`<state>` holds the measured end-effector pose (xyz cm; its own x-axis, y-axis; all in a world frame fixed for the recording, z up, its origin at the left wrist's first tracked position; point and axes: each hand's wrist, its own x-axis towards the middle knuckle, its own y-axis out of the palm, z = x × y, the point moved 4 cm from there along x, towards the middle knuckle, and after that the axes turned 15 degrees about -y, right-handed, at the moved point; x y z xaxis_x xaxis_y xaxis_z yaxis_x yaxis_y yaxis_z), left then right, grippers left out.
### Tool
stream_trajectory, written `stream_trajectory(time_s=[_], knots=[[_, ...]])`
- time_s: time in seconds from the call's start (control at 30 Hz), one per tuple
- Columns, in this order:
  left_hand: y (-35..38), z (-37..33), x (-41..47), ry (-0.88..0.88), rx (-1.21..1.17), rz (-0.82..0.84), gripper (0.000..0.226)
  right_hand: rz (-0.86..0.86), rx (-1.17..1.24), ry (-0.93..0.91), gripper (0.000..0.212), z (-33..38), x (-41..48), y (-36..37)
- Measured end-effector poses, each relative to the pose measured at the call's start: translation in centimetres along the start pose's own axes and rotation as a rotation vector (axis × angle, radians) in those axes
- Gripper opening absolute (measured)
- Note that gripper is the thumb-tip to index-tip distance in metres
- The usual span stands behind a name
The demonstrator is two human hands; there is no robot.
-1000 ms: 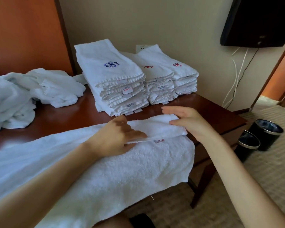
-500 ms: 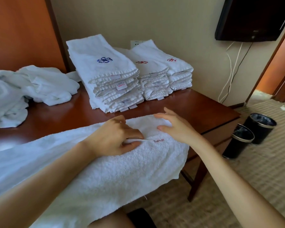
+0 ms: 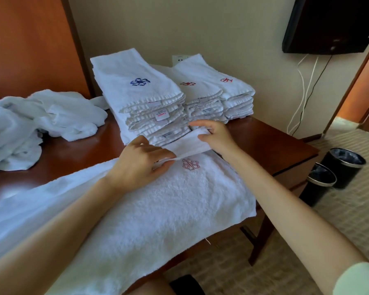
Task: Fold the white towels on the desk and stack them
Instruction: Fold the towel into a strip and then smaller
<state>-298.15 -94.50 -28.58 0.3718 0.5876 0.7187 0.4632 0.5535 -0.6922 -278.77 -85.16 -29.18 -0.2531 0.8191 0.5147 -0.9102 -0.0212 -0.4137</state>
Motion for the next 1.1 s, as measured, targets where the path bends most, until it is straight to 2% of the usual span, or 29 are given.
stream_trajectory(time_s=[0.07, 0.1, 0.2, 0.27, 0.33, 0.37, 0.43, 0.47, 0.5, 0.53, 0.6, 0.7, 0.77, 0.87, 0.93, 1.0, 1.07, 1.1], knots=[[-0.5, -0.7, 0.0, 0.044, -0.06, -0.035, 0.019, 0.017, 0.016, -0.007, 0.056, 0.7, -0.3, -1.3], [-0.4, -1.1, -0.2, 0.077, -0.084, 0.006, 0.02, 0.065, -0.005, -0.009, 0.057, 0.9, -0.8, -1.7], [1.2, -2.4, -1.1, 0.139, -0.086, 0.258, 0.017, 0.247, -0.178, 0.012, 0.05, 0.0, -3.2, -1.1], [1.8, -2.5, -1.3, 0.086, -0.084, 0.349, 0.015, 0.222, -0.237, 0.035, 0.044, -0.8, -5.0, -0.7], [1.9, -2.3, -1.3, 0.058, -0.091, 0.351, 0.016, 0.192, -0.292, -0.023, 0.042, -0.7, -5.8, -0.5], [1.9, -2.3, -1.3, 0.058, -0.094, 0.351, 0.016, 0.217, -0.365, -0.045, 0.041, -0.6, -5.8, -0.5], [1.9, -2.2, -1.3, 0.065, -0.098, 0.355, 0.016, 0.27, -0.699, -0.082, 0.043, -0.2, -5.7, -0.6], [1.9, -2.2, -1.3, 0.07, -0.098, 0.354, 0.016, 0.248, -0.847, -0.131, 0.046, 0.4, -5.5, -0.4], [2.0, -2.3, -1.3, 0.076, -0.093, 0.351, 0.016, 0.206, -0.892, -0.207, 0.048, 1.2, -5.4, 0.1], [2.0, -2.3, -1.3, 0.079, -0.086, 0.35, 0.015, 0.205, -0.857, -0.264, 0.048, 1.9, -5.3, 1.0], [1.8, -2.4, -1.4, 0.059, -0.069, 0.354, 0.016, 0.342, -0.706, -0.259, 0.043, 2.0, -5.5, 3.3], [0.5, -1.8, -2.6, -0.086, 0.009, 0.396, 0.026, 0.564, -0.687, -0.076, 0.047, -0.2, -5.4, 4.8], [-1.7, -0.2, -4.6, -0.231, 0.083, 0.399, 0.039, 0.628, -0.713, -0.054, 0.05, -0.8, -4.9, 4.6], [-7.1, 1.9, -8.6, -0.325, 0.28, 0.361, 0.05, 0.683, -0.717, -0.028, 0.051, -1.0, -4.6, 4.4], [-11.4, 3.8, -11.8, -0.436, 0.418, 0.311, 0.051, 0.666, -0.747, 0.009, 0.05, -0.8, -4.5, 4.3], [-15.8, 5.5, -15.4, -0.609, 0.476, 0.305, 0.061, 0.566, -0.859, -0.009, 0.049, 0.9, -4.6, 5.0], [-19.3, 7.1, -18.8, -0.794, 0.467, 0.343, 0.079, 0.406, -0.847, -0.197, 0.047, 4.4, -5.1, 7.6], [-20.7, 7.9, -20.5, -0.866, 0.451, 0.364, 0.087, 0.366, -0.715, -0.308, 0.044, 6.8, -5.7, 9.8]])
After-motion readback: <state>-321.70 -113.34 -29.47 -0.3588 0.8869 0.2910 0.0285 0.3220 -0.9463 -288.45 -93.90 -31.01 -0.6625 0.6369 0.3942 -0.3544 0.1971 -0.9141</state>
